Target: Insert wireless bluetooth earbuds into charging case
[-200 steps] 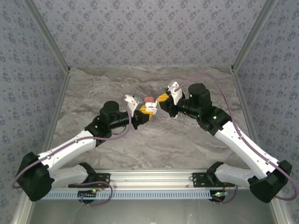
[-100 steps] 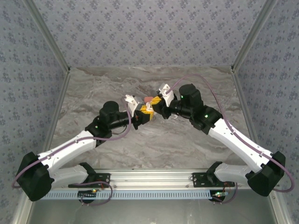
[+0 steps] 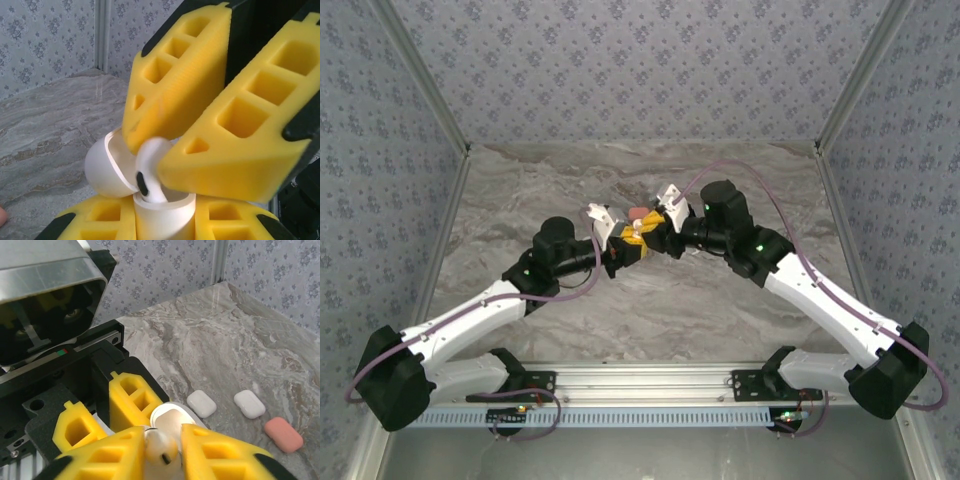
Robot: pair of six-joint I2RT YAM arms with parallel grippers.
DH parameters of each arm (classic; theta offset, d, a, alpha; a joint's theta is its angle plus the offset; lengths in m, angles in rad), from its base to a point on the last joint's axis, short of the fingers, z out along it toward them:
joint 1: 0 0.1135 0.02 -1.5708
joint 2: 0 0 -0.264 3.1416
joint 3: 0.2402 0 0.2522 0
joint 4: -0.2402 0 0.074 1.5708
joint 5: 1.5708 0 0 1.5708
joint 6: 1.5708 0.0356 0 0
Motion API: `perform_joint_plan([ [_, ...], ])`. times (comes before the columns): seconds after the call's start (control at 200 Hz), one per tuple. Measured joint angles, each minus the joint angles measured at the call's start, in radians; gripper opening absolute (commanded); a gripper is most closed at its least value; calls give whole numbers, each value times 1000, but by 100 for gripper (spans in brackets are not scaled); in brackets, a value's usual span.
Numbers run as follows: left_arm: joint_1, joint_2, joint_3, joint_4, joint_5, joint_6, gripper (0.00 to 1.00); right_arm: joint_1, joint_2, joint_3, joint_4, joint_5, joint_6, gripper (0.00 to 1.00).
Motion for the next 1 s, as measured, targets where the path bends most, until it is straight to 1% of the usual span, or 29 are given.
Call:
perform_joint_plan([
  [0.145, 0, 0, -5, 1, -1, 0, 0, -25, 0, 11, -19, -34, 12, 49],
  [0.225, 0, 0, -5, 2, -4, 0, 0, -48, -6, 24, -22, -48, 20, 55],
  [0.37, 0, -1, -7, 3, -16, 0, 0, -135, -41, 34, -30, -40, 60, 59],
  [0.49, 0, -4, -13, 1, -24, 1, 0, -224, -40, 40, -63, -4, 100, 59],
  [0.575, 0, -7, -16, 0, -27, 1, 0, -252, -29, 40, -95, 21, 120, 60],
  [0.685, 0, -16, -19, -5, -36, 2, 0, -324, 54, 46, -156, 91, 162, 60],
  [0.78, 0, -23, -19, -5, -42, 4, 0, -375, 197, 44, -206, 169, 185, 59],
  [0.885, 0, -23, -19, -10, -46, 7, 0, -384, 341, 23, -244, 235, 195, 57],
  [0.999, 0, -23, -19, -23, -47, 9, 0, -382, 442, 13, -273, 278, 195, 54],
])
